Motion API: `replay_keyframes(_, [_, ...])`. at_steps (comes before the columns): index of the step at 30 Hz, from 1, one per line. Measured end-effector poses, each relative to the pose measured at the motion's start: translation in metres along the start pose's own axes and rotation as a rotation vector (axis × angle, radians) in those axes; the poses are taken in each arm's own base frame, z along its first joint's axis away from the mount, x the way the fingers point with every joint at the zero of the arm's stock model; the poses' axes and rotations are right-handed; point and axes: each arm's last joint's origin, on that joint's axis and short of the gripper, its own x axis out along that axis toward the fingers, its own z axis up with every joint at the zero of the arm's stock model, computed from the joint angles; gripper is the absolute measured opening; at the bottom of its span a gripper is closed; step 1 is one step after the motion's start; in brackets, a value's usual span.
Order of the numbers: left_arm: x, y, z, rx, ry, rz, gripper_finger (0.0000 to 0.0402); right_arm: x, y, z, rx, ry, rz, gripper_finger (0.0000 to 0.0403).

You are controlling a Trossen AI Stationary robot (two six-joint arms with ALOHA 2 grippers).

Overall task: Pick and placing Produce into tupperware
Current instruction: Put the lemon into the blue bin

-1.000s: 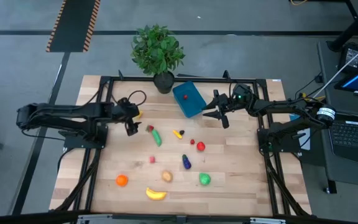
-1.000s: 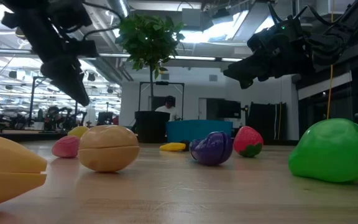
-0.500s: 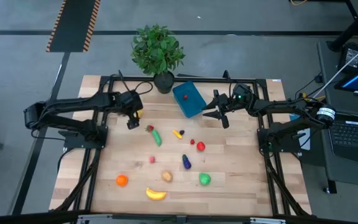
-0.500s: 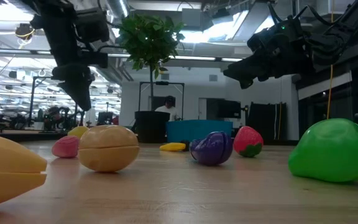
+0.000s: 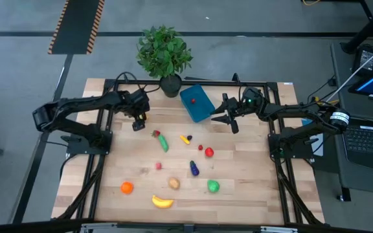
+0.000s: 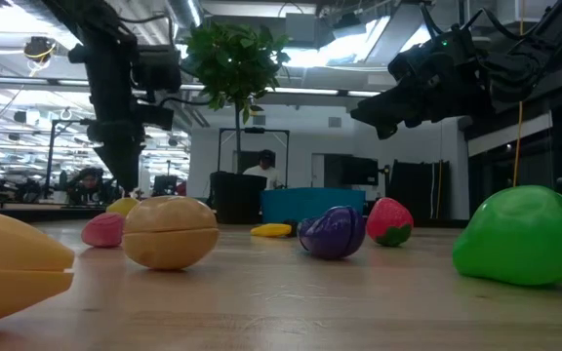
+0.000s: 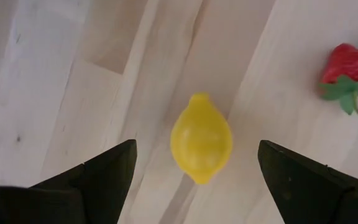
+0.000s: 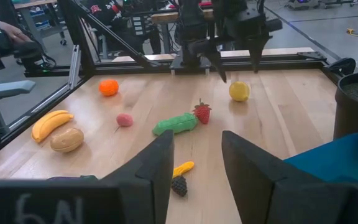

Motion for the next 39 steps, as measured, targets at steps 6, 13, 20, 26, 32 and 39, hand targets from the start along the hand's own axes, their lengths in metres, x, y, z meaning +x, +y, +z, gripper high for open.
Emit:
replay_keyframes(6, [0.002, 0.004, 0.0, -0.021, 0.004, -0.019, 0.033, 0.0, 0.0, 0.0, 0.0, 0.0, 0.0, 0.0138])
replay_keyframes(13, [0.003, 0.007, -0.001, -0.031, -0.004, -0.04, 0.033, 0.0, 0.0, 0.0, -0.001, 0.0, 0.0, 0.0138])
replay_keyframes(20, [0.004, 0.007, 0.0, -0.012, 0.001, -0.041, 0.033, 0.0, 0.0, 0.0, -0.002, 0.0, 0.0, 0.0138])
replay_keyframes(26, [0.015, 0.007, 0.002, -0.009, 0.041, -0.051, 0.033, 0.0, 0.0, 0.0, -0.003, 0.0, 0.0, 0.0138])
replay_keyframes(32, [0.03, 0.006, 0.002, 0.012, 0.111, -0.068, 0.033, -0.001, -0.001, 0.0, -0.001, 0.0, -0.005, 0.0138])
replay_keyframes(39, [0.049, 0.005, 0.007, 0.021, 0.137, -0.074, 0.033, -0.001, -0.001, 0.0, -0.001, 0.0, -0.007, 0.0138])
